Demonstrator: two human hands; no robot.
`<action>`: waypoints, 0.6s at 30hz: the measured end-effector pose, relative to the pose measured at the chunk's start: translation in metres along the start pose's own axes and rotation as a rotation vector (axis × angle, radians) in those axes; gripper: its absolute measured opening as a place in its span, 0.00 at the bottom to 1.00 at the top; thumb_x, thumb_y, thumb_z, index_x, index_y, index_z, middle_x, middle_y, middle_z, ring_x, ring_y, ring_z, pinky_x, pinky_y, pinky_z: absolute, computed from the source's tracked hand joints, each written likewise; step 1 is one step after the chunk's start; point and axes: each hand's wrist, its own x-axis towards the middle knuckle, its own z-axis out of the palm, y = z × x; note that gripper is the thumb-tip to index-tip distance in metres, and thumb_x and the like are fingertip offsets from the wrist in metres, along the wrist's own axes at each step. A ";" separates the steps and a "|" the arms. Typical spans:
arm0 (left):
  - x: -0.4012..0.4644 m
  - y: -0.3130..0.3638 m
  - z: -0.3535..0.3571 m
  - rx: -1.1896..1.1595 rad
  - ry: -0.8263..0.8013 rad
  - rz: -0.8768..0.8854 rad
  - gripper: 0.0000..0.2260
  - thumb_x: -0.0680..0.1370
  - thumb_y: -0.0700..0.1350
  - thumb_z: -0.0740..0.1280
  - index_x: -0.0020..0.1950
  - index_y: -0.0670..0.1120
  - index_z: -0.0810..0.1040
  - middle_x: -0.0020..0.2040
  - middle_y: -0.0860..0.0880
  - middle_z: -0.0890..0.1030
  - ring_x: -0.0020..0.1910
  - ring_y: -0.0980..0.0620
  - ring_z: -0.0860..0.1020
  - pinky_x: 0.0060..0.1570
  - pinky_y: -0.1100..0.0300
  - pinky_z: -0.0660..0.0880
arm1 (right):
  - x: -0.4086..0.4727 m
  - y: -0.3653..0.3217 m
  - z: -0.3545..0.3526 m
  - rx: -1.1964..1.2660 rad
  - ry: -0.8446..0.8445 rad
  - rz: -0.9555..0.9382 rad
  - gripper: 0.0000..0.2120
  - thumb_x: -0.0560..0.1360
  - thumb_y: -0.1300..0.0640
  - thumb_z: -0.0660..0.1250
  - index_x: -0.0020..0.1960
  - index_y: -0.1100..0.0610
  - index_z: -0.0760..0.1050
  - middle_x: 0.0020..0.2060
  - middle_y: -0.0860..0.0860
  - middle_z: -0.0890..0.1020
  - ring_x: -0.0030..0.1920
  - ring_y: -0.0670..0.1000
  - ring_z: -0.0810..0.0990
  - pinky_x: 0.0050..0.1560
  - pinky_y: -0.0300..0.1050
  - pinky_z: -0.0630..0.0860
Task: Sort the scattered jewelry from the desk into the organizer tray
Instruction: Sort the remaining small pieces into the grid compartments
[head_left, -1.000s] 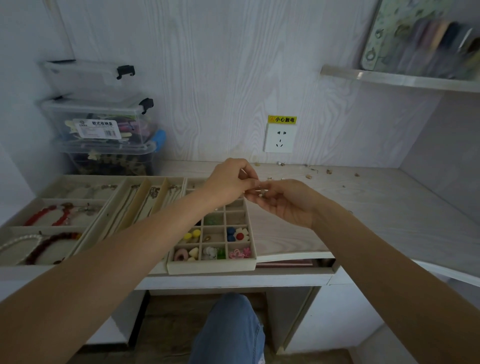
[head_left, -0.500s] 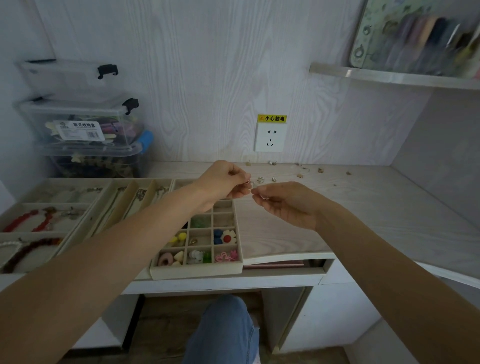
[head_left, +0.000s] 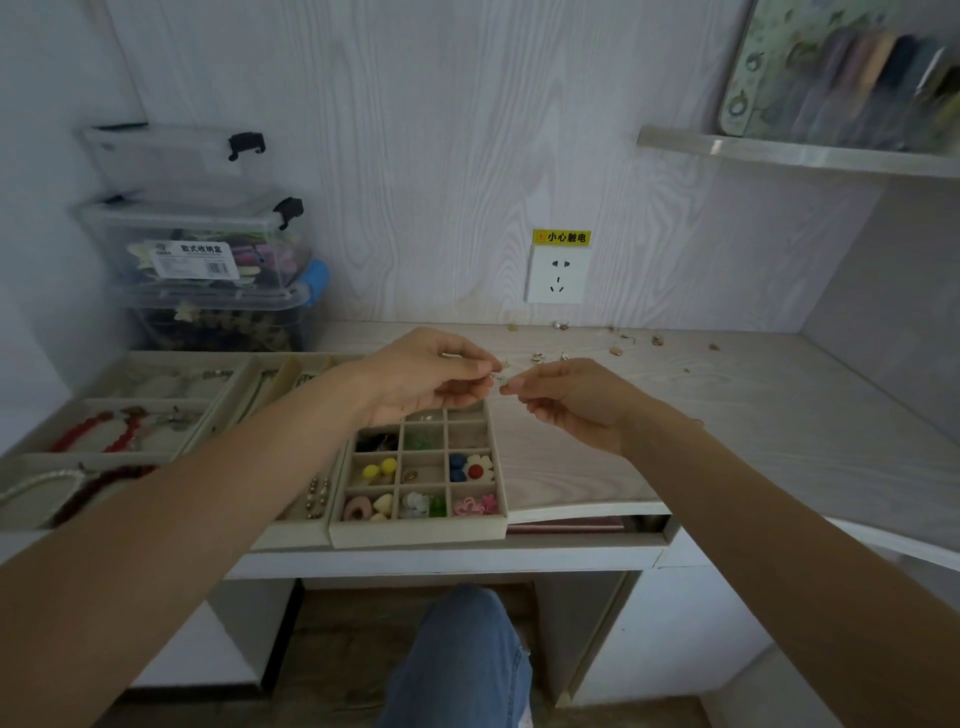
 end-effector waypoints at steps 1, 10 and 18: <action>-0.001 -0.002 -0.002 -0.034 -0.007 -0.004 0.07 0.76 0.35 0.65 0.51 0.41 0.81 0.41 0.46 0.83 0.40 0.55 0.81 0.42 0.65 0.79 | 0.000 -0.001 0.001 0.000 -0.001 -0.004 0.05 0.75 0.67 0.65 0.47 0.63 0.80 0.37 0.49 0.80 0.39 0.44 0.76 0.35 0.31 0.74; -0.004 -0.006 0.001 -0.161 -0.002 0.021 0.09 0.75 0.30 0.63 0.53 0.38 0.78 0.44 0.41 0.84 0.42 0.51 0.84 0.42 0.62 0.81 | -0.002 -0.003 0.002 -0.010 0.048 -0.006 0.06 0.76 0.67 0.64 0.45 0.64 0.79 0.36 0.52 0.78 0.37 0.46 0.74 0.31 0.31 0.73; 0.002 -0.001 0.015 -0.161 -0.023 0.033 0.06 0.73 0.31 0.67 0.49 0.36 0.77 0.43 0.40 0.83 0.40 0.51 0.84 0.42 0.63 0.81 | -0.006 -0.004 -0.006 0.040 0.055 0.007 0.06 0.77 0.64 0.63 0.46 0.65 0.78 0.35 0.53 0.76 0.34 0.46 0.74 0.31 0.32 0.73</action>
